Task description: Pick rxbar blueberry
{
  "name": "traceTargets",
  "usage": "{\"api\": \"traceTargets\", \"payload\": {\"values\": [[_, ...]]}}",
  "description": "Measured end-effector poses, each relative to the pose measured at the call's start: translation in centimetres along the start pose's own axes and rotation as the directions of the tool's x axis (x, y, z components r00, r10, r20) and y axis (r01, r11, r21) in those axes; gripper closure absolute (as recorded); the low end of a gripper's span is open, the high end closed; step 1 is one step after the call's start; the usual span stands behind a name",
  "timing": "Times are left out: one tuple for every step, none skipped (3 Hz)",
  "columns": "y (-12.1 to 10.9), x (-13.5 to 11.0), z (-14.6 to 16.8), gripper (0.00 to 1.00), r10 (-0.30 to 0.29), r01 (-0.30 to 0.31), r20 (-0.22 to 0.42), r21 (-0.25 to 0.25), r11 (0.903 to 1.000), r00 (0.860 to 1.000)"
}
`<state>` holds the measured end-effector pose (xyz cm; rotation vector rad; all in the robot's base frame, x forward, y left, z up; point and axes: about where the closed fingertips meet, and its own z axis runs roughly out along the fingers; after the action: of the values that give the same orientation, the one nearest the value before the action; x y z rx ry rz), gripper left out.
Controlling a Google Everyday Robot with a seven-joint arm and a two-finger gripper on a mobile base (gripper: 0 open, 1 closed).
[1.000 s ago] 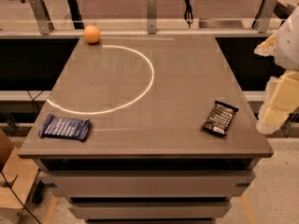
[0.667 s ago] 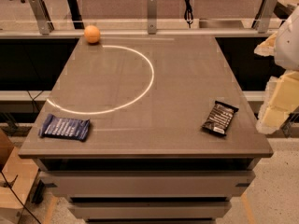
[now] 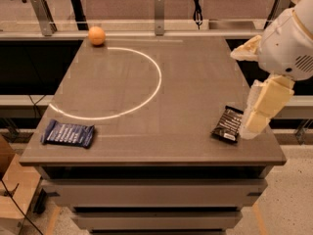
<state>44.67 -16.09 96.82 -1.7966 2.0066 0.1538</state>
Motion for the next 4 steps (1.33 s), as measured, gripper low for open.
{"api": "traceTargets", "payload": {"values": [[0.8,-4.5,3.4,0.00,-0.055,0.070,0.154,-0.094,0.9931,0.986],[0.8,-4.5,3.4,0.00,-0.055,0.070,0.154,-0.095,0.9931,0.986],[0.9,-5.8,5.1,0.00,-0.062,0.082,0.171,-0.111,0.9904,0.983],[1.4,-8.7,8.0,0.00,-0.070,0.108,0.245,-0.148,0.9831,0.967]]}}
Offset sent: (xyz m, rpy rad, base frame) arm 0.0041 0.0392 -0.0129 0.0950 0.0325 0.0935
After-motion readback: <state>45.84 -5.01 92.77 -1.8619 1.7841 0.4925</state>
